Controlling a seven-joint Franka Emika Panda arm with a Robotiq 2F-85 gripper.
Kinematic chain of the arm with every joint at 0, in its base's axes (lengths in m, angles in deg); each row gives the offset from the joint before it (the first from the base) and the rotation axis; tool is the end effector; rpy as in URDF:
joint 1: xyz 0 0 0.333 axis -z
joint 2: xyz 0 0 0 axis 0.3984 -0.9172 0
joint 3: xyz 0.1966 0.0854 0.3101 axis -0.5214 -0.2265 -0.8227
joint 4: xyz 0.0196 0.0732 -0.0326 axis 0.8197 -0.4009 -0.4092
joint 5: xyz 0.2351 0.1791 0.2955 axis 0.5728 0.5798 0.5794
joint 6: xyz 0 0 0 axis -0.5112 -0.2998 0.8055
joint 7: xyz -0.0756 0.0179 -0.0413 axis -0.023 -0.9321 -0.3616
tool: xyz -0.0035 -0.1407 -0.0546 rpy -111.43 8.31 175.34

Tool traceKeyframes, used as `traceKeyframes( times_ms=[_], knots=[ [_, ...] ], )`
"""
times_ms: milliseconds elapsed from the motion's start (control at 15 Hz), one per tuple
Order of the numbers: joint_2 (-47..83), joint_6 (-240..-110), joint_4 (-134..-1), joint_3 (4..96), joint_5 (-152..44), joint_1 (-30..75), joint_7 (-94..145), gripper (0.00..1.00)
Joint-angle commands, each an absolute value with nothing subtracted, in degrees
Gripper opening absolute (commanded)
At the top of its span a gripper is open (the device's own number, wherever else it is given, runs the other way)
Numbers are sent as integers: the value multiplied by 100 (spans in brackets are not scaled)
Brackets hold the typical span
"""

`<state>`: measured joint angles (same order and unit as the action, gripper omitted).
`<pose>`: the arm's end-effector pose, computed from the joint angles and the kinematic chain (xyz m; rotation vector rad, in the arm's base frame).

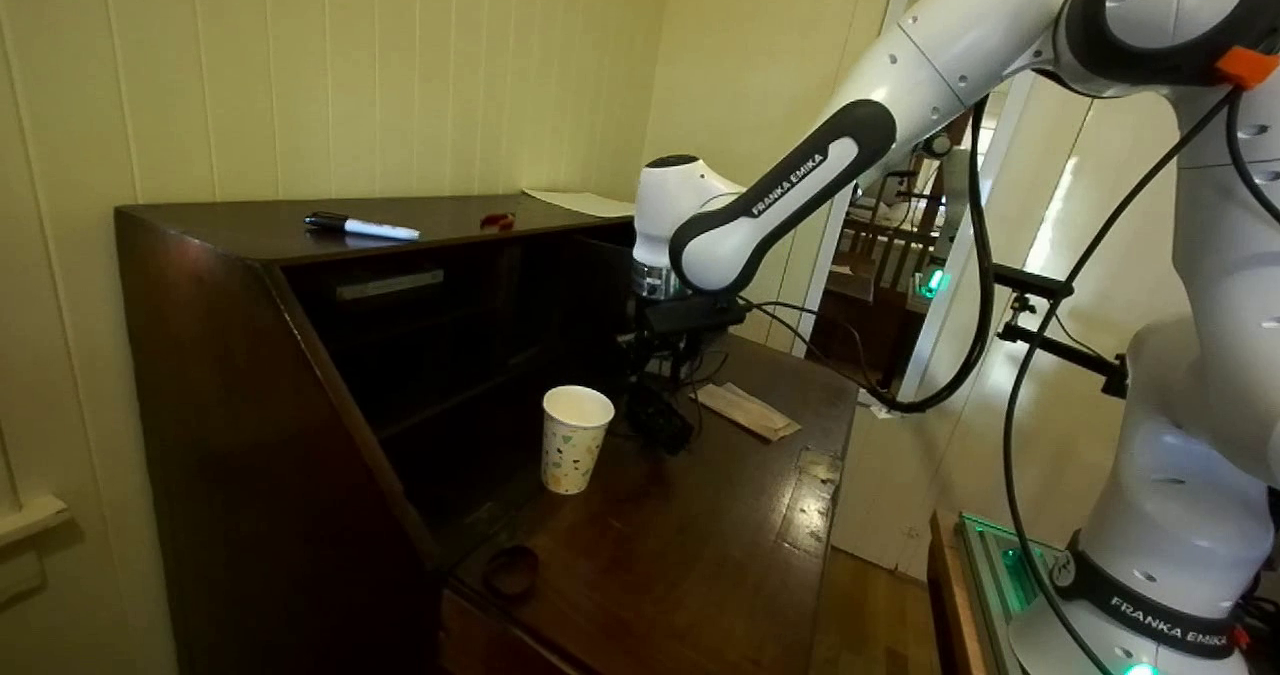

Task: Put the black remote in the paper cup

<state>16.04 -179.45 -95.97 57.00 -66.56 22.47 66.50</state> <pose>0.6052 -0.1135 0.2591 2.7119 -1.0625 0.0974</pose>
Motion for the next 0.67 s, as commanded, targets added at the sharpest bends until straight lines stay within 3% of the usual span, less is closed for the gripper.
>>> traceKeyframes(
  times_ms=[0,600],
  knots=[
    [2039,-17150,-9486,5705,-6514,2161,6971,98],
    [2151,-16440,-9375,5362,-6441,2267,6788,100]
  ],
)
